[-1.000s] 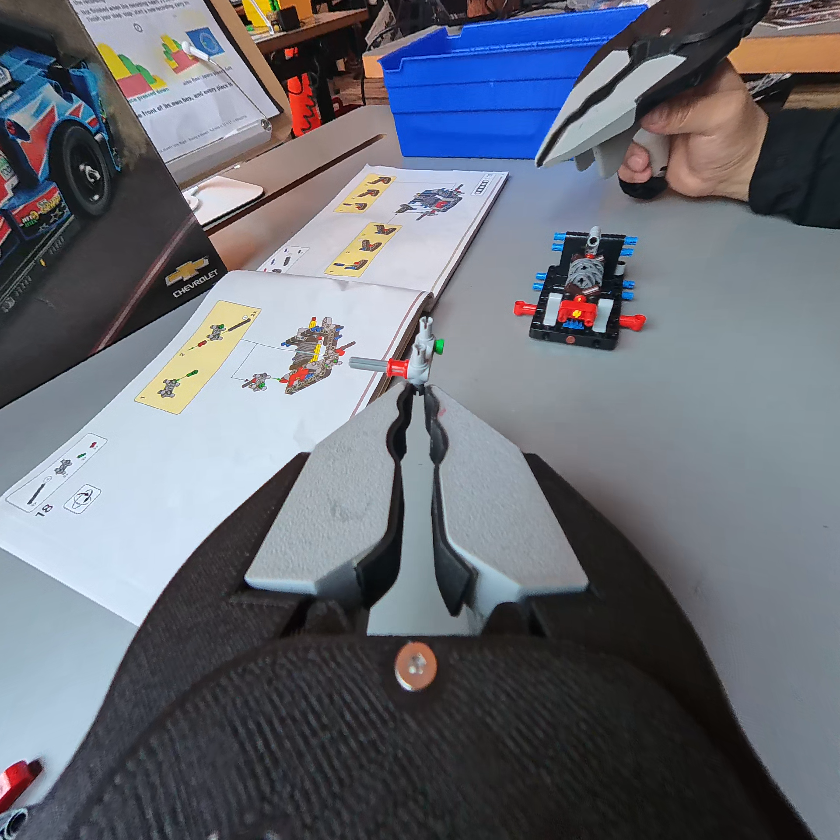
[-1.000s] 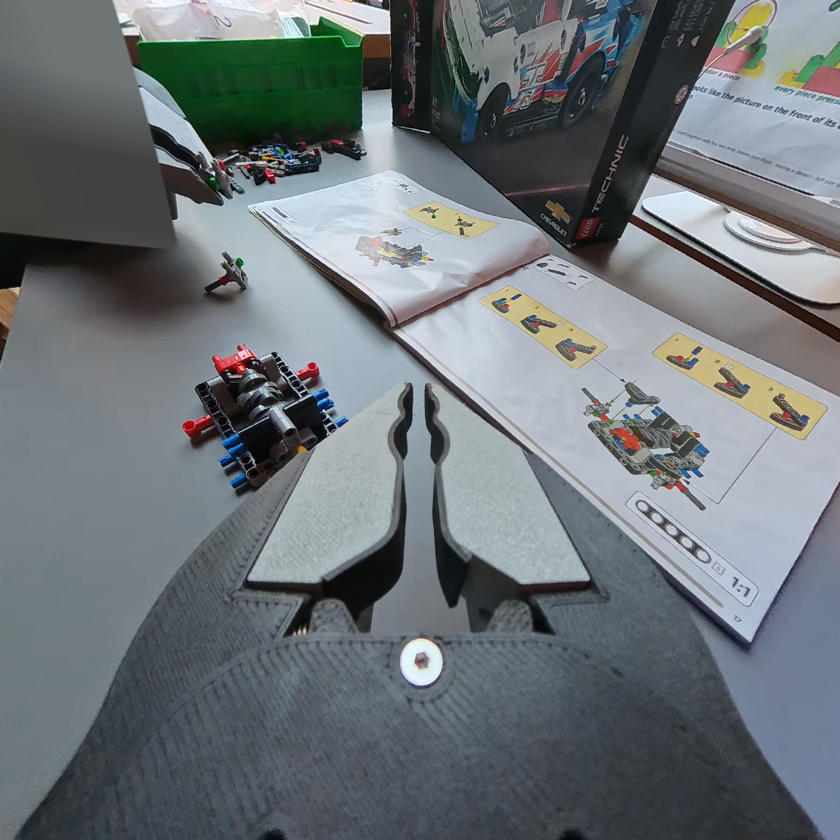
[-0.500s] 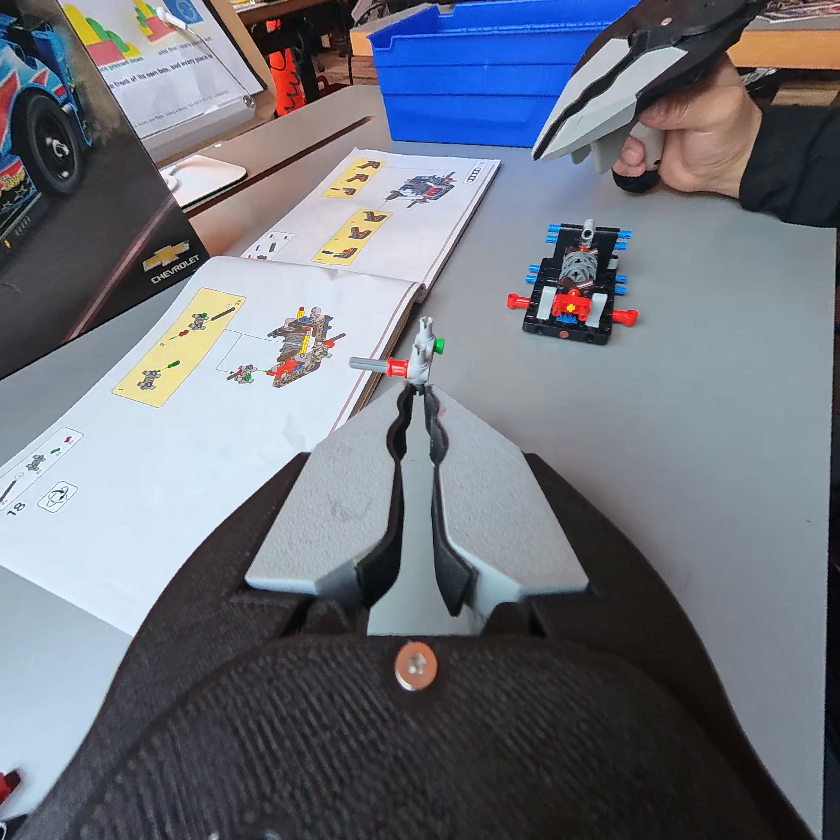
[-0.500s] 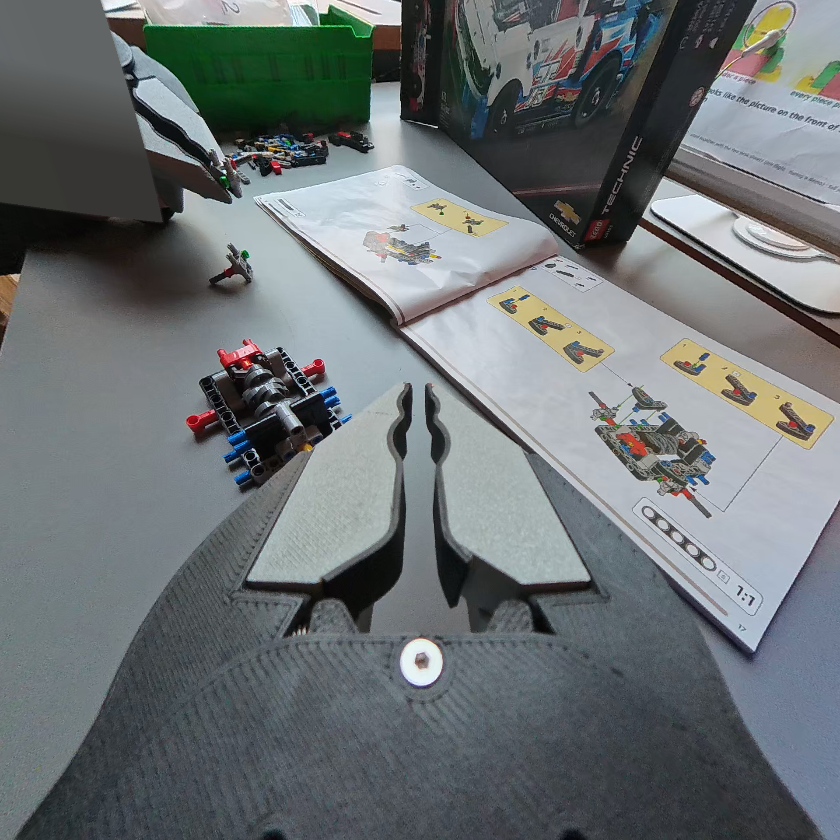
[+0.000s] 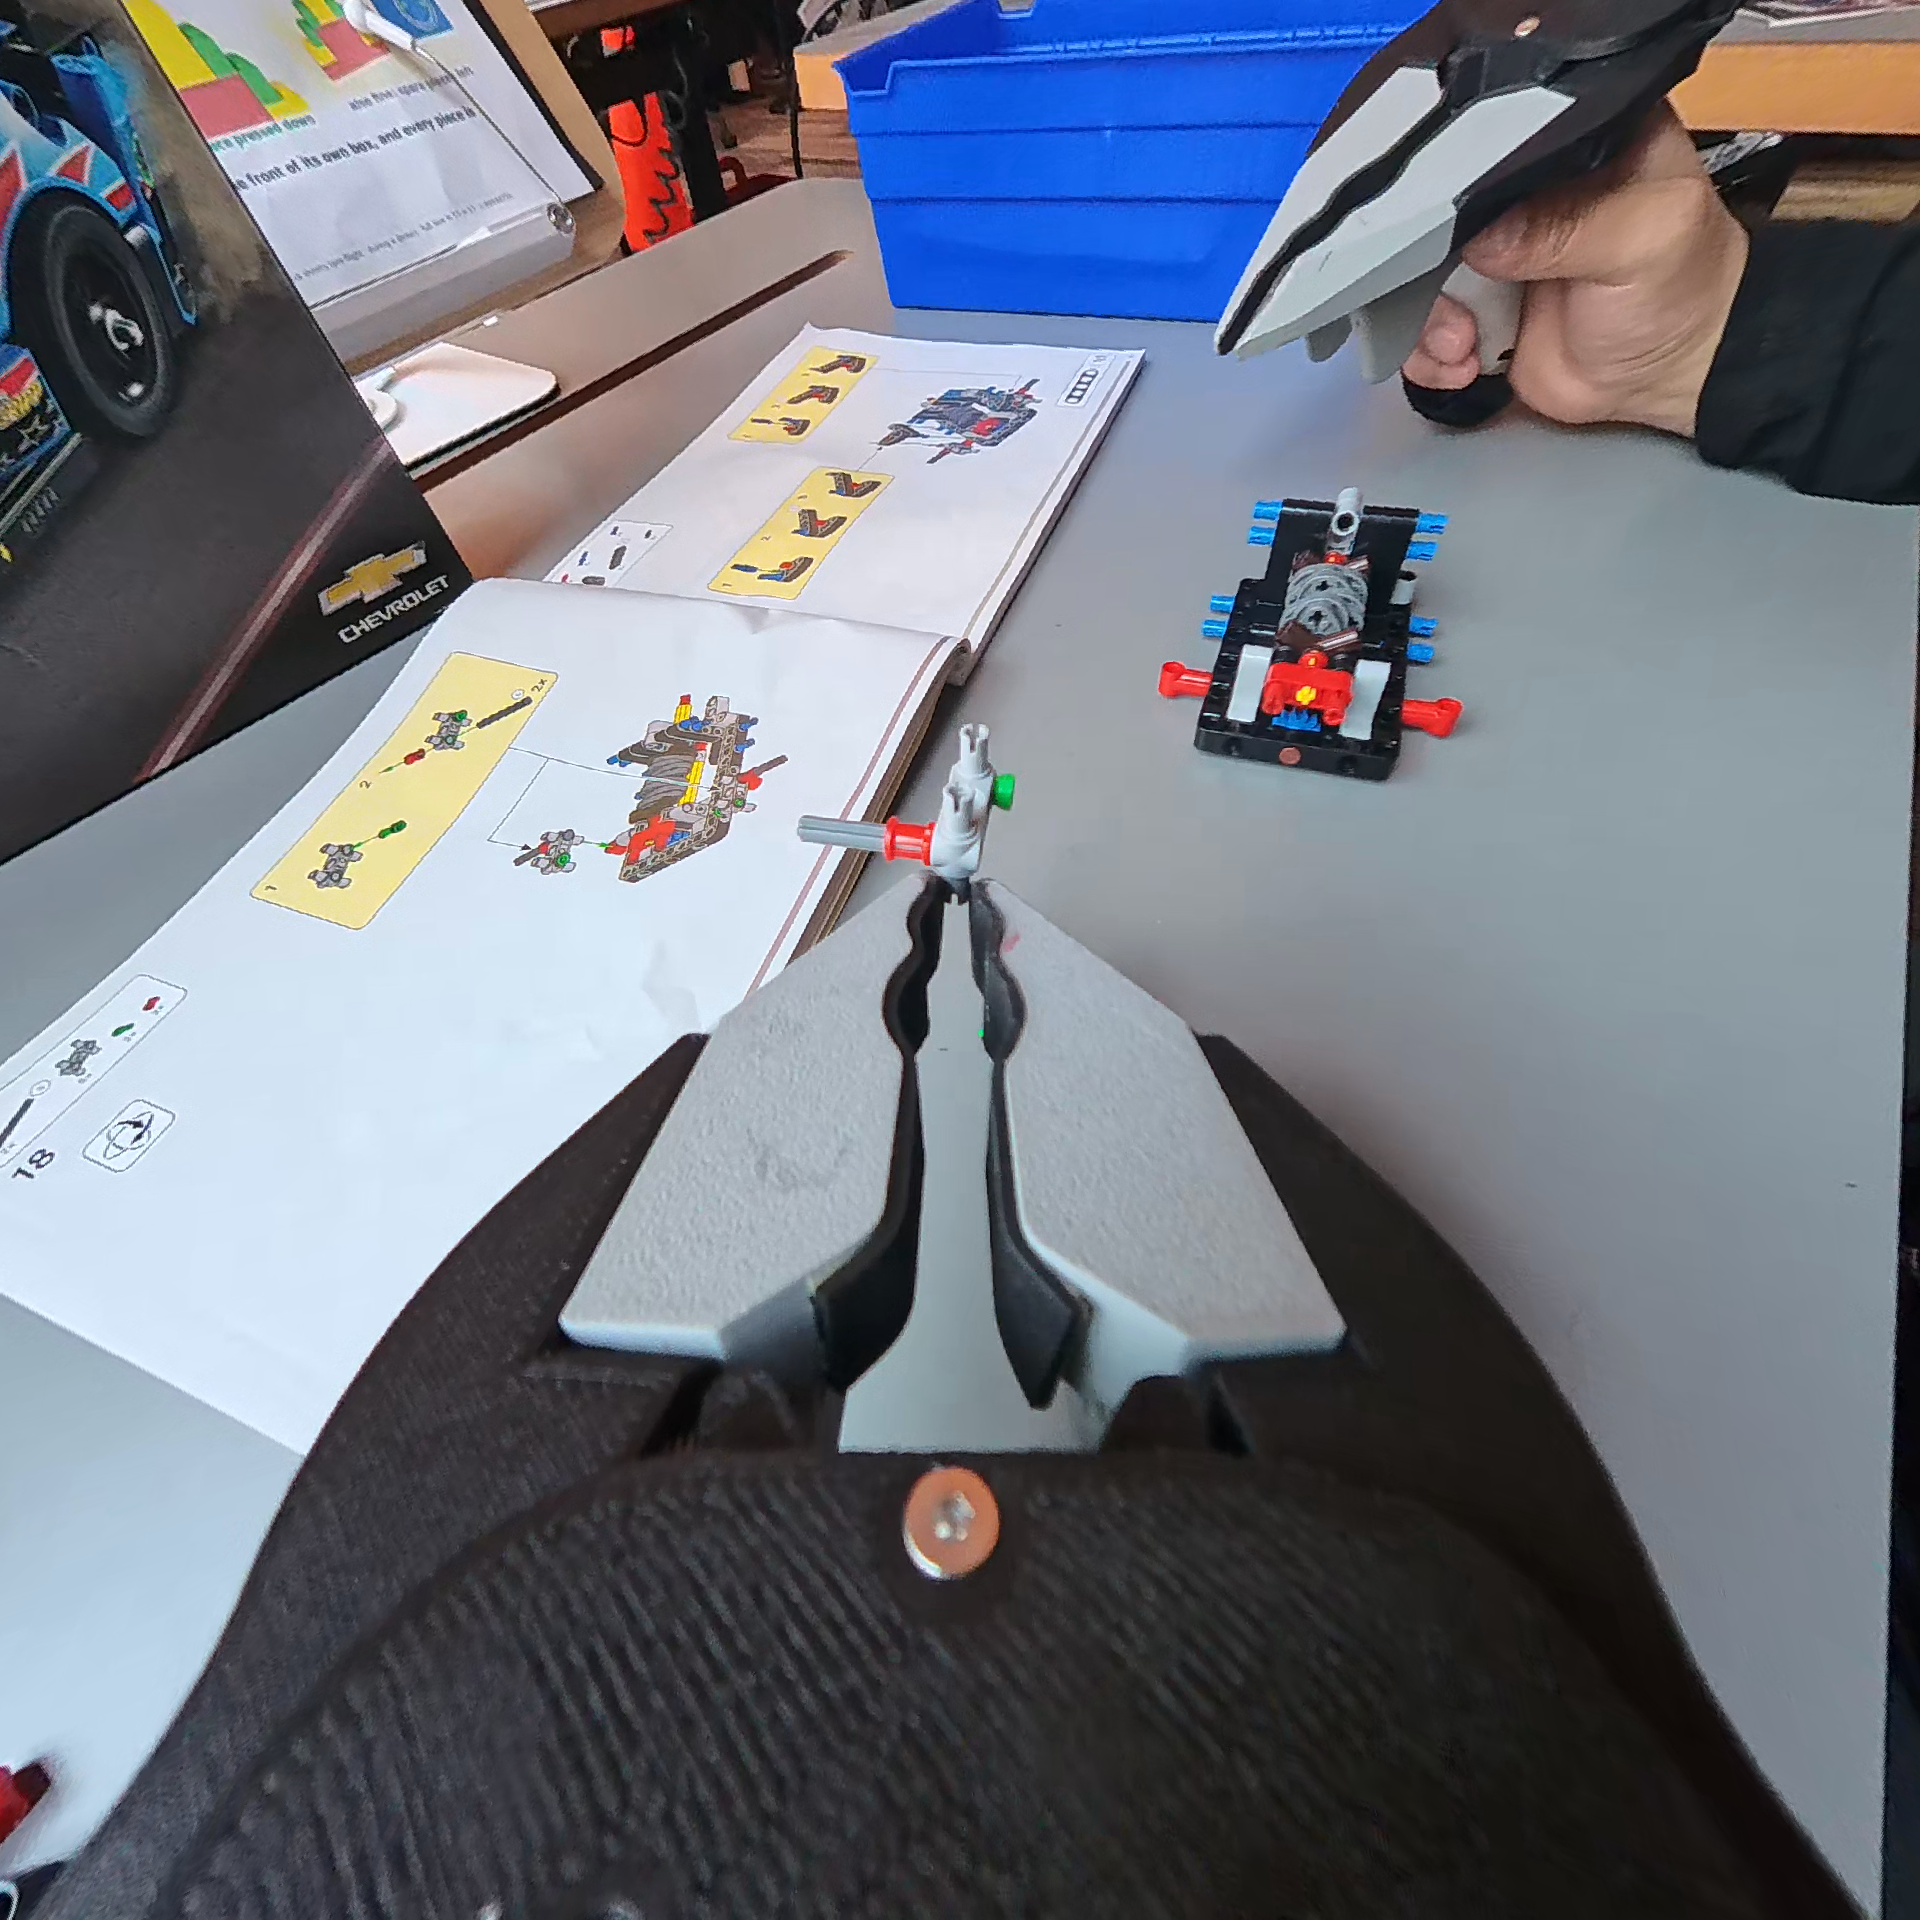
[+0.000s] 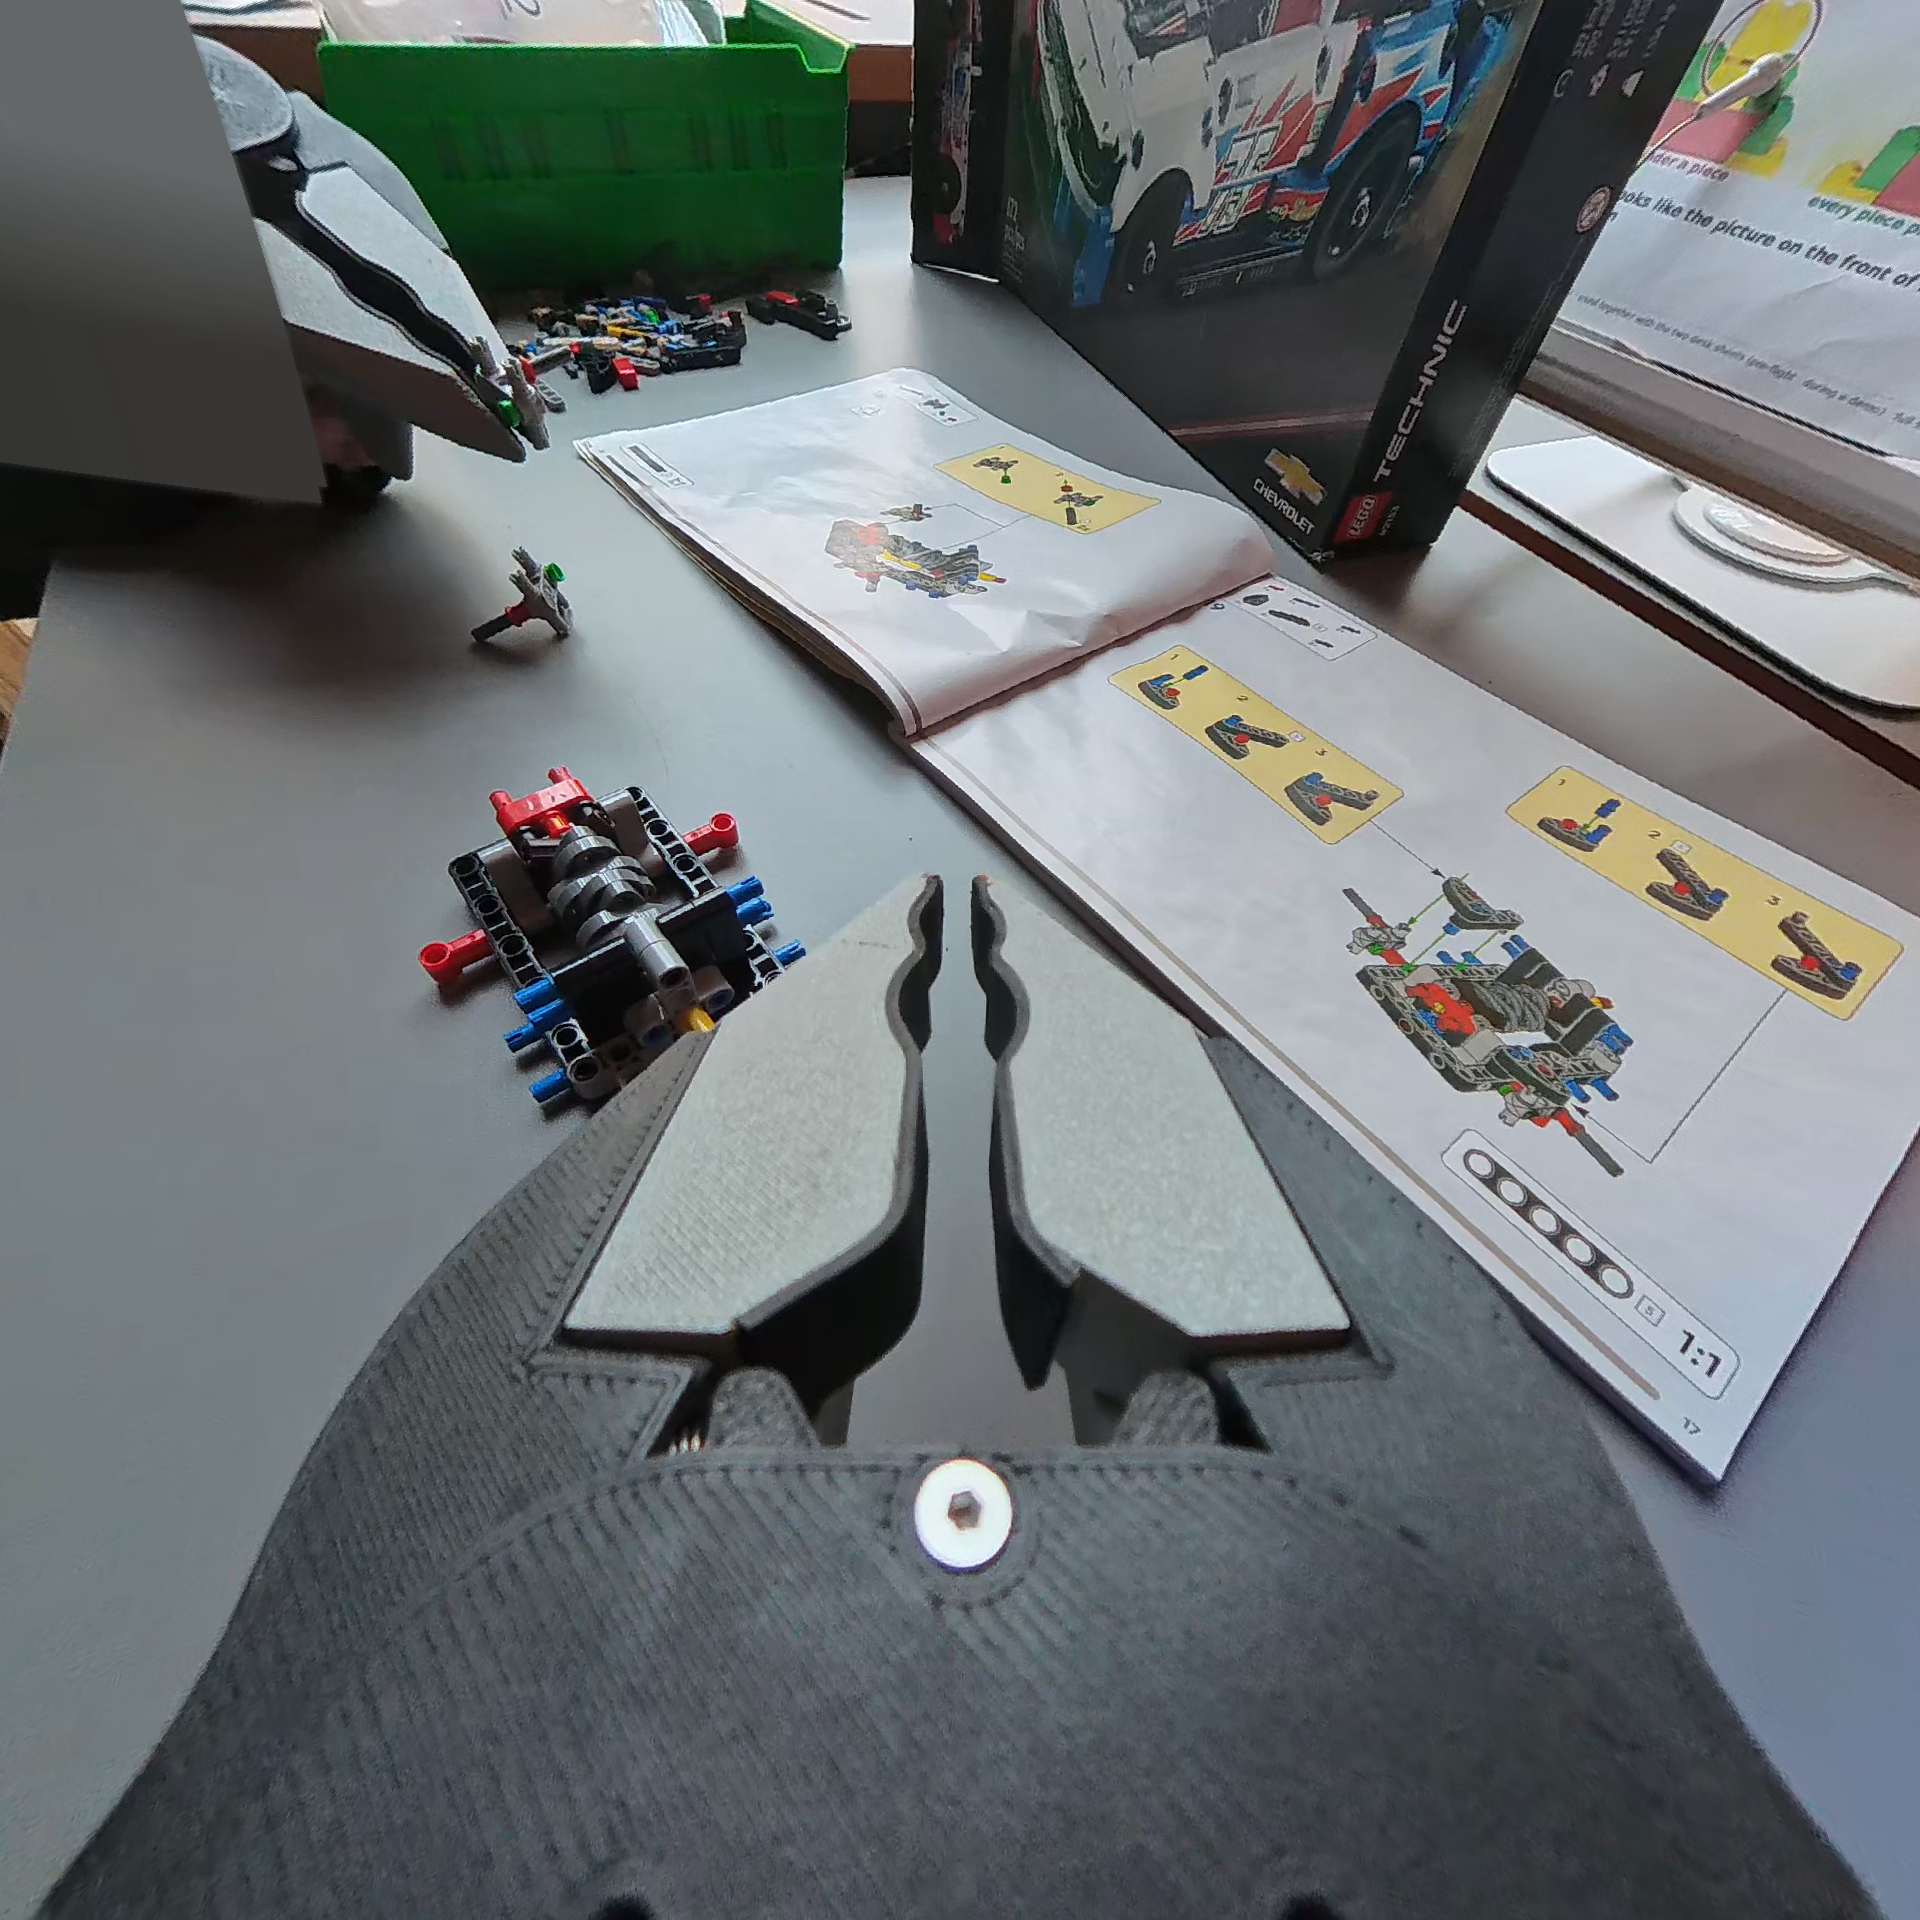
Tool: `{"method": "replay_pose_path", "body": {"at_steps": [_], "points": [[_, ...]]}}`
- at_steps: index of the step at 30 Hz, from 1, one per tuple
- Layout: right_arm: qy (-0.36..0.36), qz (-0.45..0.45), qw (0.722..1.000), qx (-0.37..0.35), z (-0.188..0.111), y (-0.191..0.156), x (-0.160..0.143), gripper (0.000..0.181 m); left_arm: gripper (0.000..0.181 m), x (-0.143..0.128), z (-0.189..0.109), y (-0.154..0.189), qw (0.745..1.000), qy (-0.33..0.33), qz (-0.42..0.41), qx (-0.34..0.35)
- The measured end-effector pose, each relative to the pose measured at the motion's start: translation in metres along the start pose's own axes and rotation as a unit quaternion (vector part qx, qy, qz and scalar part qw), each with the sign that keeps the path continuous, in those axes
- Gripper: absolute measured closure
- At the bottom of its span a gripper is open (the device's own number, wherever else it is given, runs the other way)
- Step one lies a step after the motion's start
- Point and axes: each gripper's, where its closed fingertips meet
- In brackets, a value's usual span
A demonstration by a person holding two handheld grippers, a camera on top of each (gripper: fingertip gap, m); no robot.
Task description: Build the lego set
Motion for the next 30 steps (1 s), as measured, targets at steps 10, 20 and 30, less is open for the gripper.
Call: {"method": "replay_pose_path", "body": {"at_steps": [10,20,30], "points": [[0.033,-0.024,0.999,0.035,-0.001,-0.033,0.027,0.176,0.179,0.009,0.003,0.005,0.999,0.022,-0.017,-0.02],[-0.015,-0.097,0.983,0.153,0.033,-0.165,0.058,0.157,0.179,0.037,0.019,0.088,0.98,0.054,-0.06,-0.181],[-0.033,-0.141,0.967,0.212,0.023,-0.184,0.042,0.16,0.179,0.016,0.034,0.129,0.972,-0.017,0.005,-0.235]]}}
Point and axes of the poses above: each gripper's, where its closed fingertips meet, z out along the fingers, x out of its top, y = z × x across the jaws, and after that the axes turned 6 degrees about -x, right-handed
